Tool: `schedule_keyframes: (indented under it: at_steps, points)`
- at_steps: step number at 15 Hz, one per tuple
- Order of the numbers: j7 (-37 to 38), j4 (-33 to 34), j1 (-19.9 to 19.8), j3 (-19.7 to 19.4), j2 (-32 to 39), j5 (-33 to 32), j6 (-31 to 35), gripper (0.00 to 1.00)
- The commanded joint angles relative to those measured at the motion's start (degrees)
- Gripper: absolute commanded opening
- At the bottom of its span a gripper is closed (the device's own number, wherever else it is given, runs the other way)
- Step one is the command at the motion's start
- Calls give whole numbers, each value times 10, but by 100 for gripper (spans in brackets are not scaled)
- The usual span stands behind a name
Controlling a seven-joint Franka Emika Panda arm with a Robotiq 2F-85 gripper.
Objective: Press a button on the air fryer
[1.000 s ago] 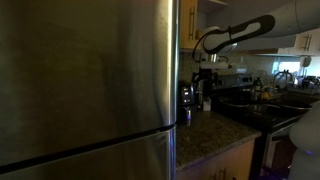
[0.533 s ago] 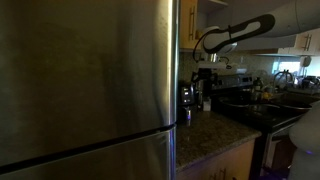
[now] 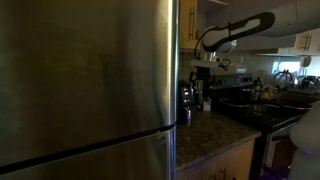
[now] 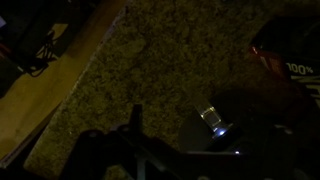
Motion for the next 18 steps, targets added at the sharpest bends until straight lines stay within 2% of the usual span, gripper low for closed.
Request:
schedule_keyframes:
  at_steps: [1,4,5,9,12,13,14,15,18]
  points:
    - [28,1,10,-8,1,4,-5,100]
    - [34,2,12,-9,1,5,-7,100]
    - [59,22,13,-12,-56,18,-23,100]
    - [104,46,5,-13,-140,15,-9,100]
    - [128,87,-13,-14,-181,-9,-45,100]
    - [120,72,-6,-9,-174,0,-28,100]
    - [121,78,-9,-10,-189,0,-37,100]
    - [133,46,-20,-1,-176,-8,-36,100]
    - [147,-28,-7,-3,-161,29,-32,100]
